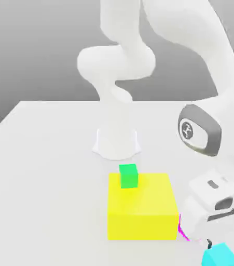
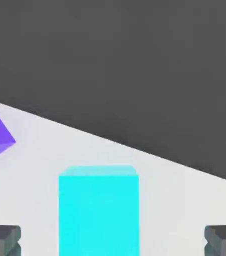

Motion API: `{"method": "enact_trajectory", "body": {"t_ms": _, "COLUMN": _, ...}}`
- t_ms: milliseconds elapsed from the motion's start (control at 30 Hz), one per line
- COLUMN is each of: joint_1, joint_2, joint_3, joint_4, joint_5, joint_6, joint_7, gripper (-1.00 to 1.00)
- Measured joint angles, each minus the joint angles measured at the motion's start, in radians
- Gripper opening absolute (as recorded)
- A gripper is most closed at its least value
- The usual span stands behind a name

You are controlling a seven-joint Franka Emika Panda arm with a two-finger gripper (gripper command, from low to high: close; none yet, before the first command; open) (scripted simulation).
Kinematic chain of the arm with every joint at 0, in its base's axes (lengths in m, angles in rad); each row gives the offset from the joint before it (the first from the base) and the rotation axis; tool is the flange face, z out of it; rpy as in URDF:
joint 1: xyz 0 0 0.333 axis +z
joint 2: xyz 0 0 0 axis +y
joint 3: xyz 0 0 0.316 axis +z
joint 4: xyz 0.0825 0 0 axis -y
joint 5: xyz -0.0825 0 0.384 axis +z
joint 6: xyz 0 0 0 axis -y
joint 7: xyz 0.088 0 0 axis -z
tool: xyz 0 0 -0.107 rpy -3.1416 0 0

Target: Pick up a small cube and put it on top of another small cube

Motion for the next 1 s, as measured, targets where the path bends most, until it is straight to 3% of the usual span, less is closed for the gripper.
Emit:
{"method": "enact_trajectory", "body": {"t_ms": 33, "joint_1": 0.011, "joint_2": 0.036, "joint_3": -0.013, "joint_4": 0.008, "joint_5": -0.013, "joint_6": 0.027, "joint_7": 0.009, "gripper": 0.0}}
{"method": "enact_trajectory", "body": {"t_ms": 67, "joint_1": 0.019, "joint_2": 0.062, "joint_3": -0.023, "joint_4": 0.014, "joint_5": -0.022, "joint_6": 0.046, "joint_7": 0.016, "gripper": -1.0}}
{"method": "enact_trajectory", "body": {"t_ms": 267, "joint_1": 0.023, "joint_2": 0.075, "joint_3": -0.027, "joint_4": 0.017, "joint_5": -0.026, "joint_6": 0.057, "joint_7": 0.019, "gripper": -1.0}}
{"method": "enact_trajectory", "body": {"t_ms": 433, "joint_1": -0.01, "joint_2": -0.06, "joint_3": 0.016, "joint_4": -0.016, "joint_5": 0.029, "joint_6": -0.045, "joint_7": -0.022, "gripper": -1.0}}
{"method": "enact_trajectory", "body": {"t_ms": 700, "joint_1": -0.076, "joint_2": -0.341, "joint_3": 0.002, "joint_4": -0.205, "joint_5": 0.034, "joint_6": -0.141, "joint_7": -0.153, "gripper": -1.0}}
{"method": "enact_trajectory", "body": {"t_ms": 1000, "joint_1": -0.13, "joint_2": -0.669, "joint_3": -0.04, "joint_4": -0.434, "joint_5": 0.118, "joint_6": -0.228, "joint_7": -0.369, "gripper": -1.0}}
